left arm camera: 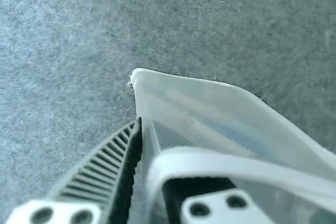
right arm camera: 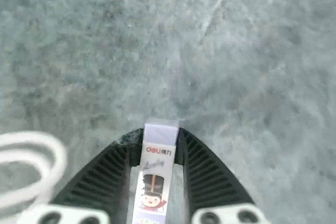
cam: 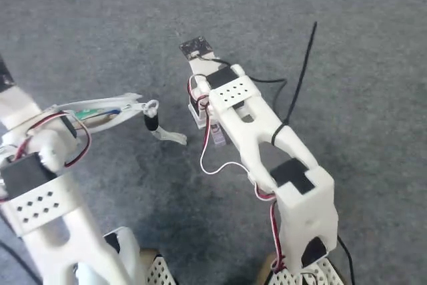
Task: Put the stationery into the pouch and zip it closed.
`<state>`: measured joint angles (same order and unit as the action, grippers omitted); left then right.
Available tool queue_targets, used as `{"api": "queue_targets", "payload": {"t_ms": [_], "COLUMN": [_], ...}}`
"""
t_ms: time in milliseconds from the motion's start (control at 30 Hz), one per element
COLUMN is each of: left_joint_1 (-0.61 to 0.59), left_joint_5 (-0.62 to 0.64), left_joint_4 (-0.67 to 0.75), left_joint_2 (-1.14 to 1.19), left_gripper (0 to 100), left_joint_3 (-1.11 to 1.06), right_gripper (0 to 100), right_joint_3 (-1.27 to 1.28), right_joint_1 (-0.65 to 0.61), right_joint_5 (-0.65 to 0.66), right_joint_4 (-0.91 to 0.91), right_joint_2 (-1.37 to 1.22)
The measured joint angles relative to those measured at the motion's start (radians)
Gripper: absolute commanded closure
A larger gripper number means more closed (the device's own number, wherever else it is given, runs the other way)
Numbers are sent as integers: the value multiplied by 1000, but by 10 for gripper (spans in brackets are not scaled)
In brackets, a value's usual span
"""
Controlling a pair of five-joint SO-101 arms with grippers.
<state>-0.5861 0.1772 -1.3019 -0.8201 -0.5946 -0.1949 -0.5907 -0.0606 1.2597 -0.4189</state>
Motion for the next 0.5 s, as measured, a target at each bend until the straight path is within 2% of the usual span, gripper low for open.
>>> {"api": "queue_targets", "payload": {"t_ms": [500], "left_joint_1": [215], "left_joint_5": [-8], "left_joint_4": [-8], "left_joint_2": [0], "left_gripper": [988], "left_joint_3": [3], "right_gripper": [991], "right_joint_3": [0], "right_joint_1": [0], "right_joint_5": [0], "right_joint_4": [189], "right_joint_2": [259]}}
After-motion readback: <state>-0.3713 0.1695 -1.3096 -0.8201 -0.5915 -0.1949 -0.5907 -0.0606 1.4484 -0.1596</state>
